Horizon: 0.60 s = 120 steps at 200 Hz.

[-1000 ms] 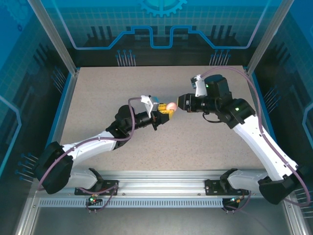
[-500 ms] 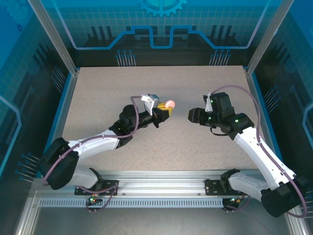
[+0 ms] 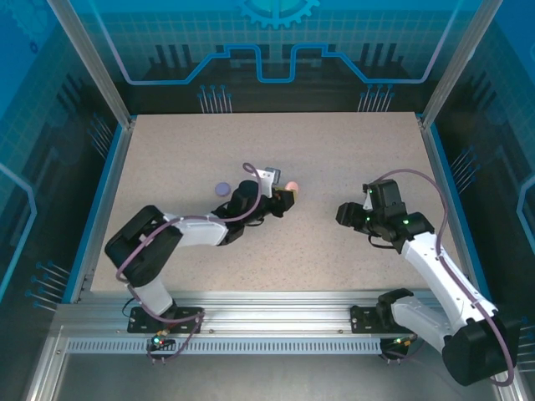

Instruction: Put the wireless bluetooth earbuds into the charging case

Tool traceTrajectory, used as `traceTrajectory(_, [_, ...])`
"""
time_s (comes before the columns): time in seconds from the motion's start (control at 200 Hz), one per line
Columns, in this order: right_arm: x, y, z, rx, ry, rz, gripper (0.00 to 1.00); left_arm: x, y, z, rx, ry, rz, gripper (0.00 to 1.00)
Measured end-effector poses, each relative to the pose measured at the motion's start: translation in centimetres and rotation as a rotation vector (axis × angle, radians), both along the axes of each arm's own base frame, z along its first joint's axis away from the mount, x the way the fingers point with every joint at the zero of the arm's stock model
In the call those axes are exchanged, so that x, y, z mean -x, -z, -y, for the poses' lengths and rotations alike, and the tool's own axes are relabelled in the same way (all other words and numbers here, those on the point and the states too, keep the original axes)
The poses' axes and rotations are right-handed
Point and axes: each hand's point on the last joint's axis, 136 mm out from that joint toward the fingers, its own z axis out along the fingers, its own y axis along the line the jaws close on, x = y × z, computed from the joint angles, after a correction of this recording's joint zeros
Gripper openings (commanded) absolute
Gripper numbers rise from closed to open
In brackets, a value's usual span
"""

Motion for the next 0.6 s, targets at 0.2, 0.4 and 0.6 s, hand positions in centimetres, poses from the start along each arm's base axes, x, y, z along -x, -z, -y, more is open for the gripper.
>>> traceTrajectory(0.2, [-0.3,-0.4,0.5,-0.020,0.019,0.013,0.61,-2.7,1.6,2.3,0.048,-0.045,-0.091,0.00])
traceTrajectory(0.4, [-0.4,-0.5,0.7,-0.031,0.027,0.015,0.61,-5.1,4.6,3.9,0.070,-0.100,-0.216,0.00])
traceTrajectory(0.6, [-0.3,-0.7,0.7,-0.040,0.025,0.017,0.61,-5.5,8.8,4.2,0.067,-0.161,-0.376,0.04])
